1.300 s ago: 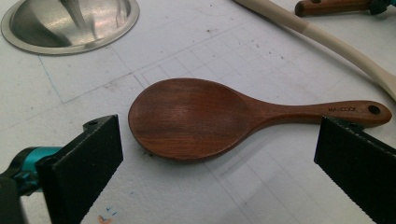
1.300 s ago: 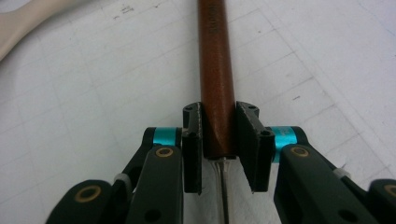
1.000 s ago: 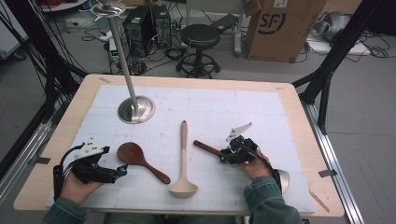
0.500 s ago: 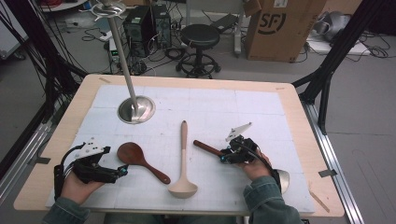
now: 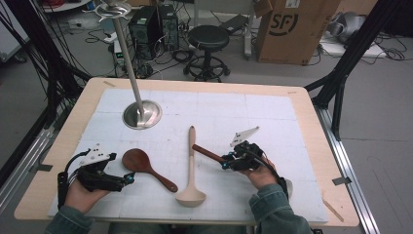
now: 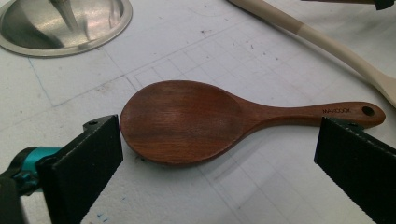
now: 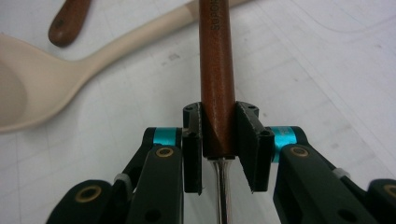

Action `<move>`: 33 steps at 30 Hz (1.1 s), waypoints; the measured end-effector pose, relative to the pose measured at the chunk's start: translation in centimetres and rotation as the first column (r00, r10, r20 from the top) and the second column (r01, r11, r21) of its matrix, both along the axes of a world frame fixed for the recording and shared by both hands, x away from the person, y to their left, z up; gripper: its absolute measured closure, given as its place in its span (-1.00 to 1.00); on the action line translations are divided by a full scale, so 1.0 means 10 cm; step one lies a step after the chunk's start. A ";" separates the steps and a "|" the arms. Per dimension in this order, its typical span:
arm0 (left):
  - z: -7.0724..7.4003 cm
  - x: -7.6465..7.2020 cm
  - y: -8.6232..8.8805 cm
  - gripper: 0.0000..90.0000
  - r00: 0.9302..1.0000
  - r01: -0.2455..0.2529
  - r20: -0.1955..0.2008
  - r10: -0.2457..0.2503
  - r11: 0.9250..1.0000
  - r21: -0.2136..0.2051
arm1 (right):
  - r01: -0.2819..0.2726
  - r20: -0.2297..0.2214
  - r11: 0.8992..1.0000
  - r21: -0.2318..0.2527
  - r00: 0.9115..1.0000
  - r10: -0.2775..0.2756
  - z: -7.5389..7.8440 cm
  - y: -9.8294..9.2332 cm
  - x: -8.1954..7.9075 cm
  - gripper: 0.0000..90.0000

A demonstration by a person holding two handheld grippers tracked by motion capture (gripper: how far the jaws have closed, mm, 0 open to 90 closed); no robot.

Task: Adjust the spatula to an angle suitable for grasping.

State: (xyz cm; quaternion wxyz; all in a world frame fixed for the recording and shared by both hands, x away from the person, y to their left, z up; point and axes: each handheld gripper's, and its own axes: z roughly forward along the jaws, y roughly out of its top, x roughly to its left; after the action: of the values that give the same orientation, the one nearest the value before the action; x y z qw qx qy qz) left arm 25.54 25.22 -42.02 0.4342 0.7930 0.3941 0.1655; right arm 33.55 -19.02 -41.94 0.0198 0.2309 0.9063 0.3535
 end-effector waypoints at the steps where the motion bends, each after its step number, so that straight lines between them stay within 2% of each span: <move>1: 0.00 0.00 0.00 -0.96 1.000 0.000 0.000 0.000 1.000 0.000 | -0.003 0.000 1.000 0.000 1.000 0.003 0.00 0.03 0.00 0.62; 9: 0.00 0.00 0.00 -0.96 1.000 0.003 0.000 -0.003 1.000 -0.003 | -0.020 -0.015 1.000 -0.016 1.000 0.020 -0.05 0.17 0.01 0.61; 19: 0.00 0.00 0.00 -0.96 1.000 0.005 0.000 -0.005 1.000 -0.003 | -0.004 -0.044 1.000 0.006 0.999 0.004 -0.09 0.16 0.03 0.59; 33: 0.00 0.01 0.00 -0.96 1.000 0.002 0.004 -0.002 1.000 -0.004 | 0.014 -0.063 1.000 -0.004 0.998 -0.015 -0.12 0.13 0.02 0.50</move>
State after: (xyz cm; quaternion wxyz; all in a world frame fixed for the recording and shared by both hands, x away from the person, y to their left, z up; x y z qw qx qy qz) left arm 25.62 25.22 -42.02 0.4365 0.7922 0.3929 0.1658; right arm 33.75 -17.74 -43.11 -0.0057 0.2484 0.9054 0.3442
